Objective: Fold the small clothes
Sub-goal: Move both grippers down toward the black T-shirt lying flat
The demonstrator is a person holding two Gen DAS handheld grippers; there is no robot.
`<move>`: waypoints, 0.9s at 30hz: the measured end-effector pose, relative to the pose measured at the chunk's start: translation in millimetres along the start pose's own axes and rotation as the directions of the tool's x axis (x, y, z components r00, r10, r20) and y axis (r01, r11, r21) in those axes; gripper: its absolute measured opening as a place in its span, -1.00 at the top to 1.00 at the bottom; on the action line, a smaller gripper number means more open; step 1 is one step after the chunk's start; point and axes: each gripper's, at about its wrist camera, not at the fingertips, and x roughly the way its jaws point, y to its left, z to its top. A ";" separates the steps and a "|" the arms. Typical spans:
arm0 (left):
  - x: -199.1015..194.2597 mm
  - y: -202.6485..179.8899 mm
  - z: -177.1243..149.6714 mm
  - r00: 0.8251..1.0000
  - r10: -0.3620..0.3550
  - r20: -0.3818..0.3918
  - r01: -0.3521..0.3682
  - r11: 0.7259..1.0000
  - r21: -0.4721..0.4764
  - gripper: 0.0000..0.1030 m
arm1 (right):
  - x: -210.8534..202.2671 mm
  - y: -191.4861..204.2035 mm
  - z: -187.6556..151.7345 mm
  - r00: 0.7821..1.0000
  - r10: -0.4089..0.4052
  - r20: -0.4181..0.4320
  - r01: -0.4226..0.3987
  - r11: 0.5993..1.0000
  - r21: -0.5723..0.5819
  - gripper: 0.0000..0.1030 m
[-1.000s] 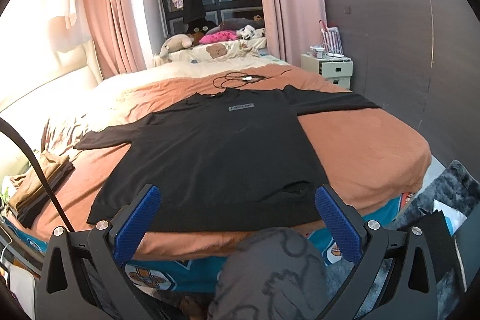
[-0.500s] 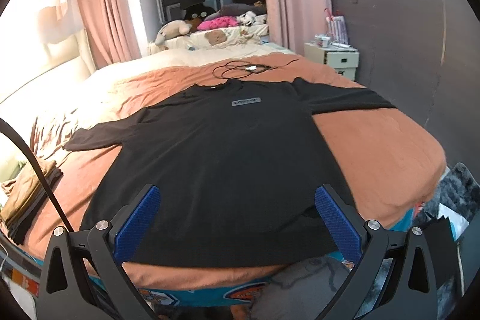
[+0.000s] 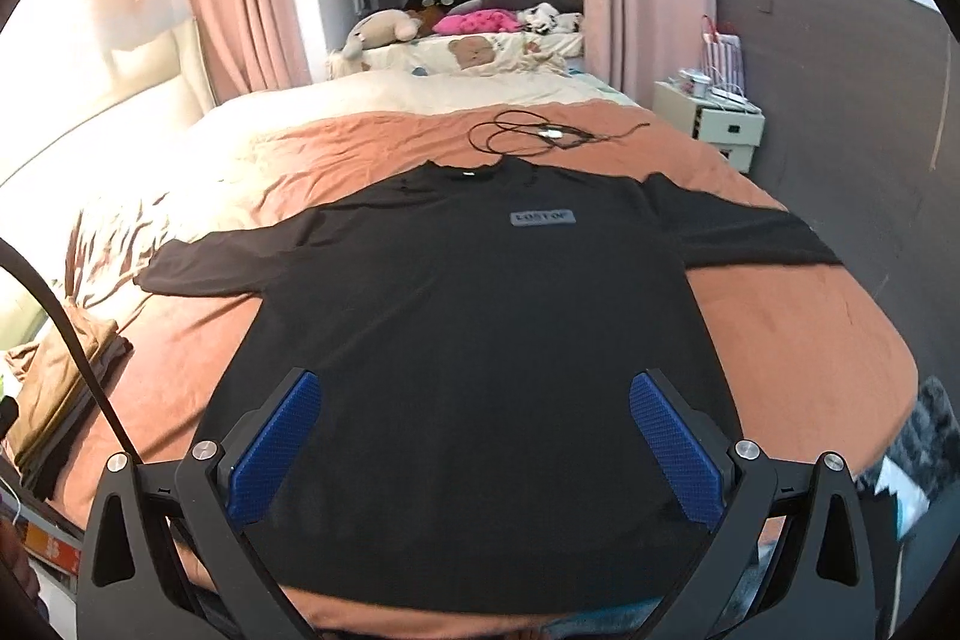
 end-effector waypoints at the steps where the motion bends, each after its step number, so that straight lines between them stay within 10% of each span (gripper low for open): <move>1: 4.9 2.6 4.4 1.000 0.000 -0.005 0.000 1.000 -0.005 -0.99 | 4.1 2.7 5.9 1.000 0.004 0.003 -0.004 1.000 -0.012 -1.00; 27: 157.4 23.4 87.8 0.989 0.066 -0.129 -0.065 0.998 0.013 -0.84 | 147.2 4.9 64.9 0.984 0.178 -0.031 -0.179 0.983 -0.042 -1.00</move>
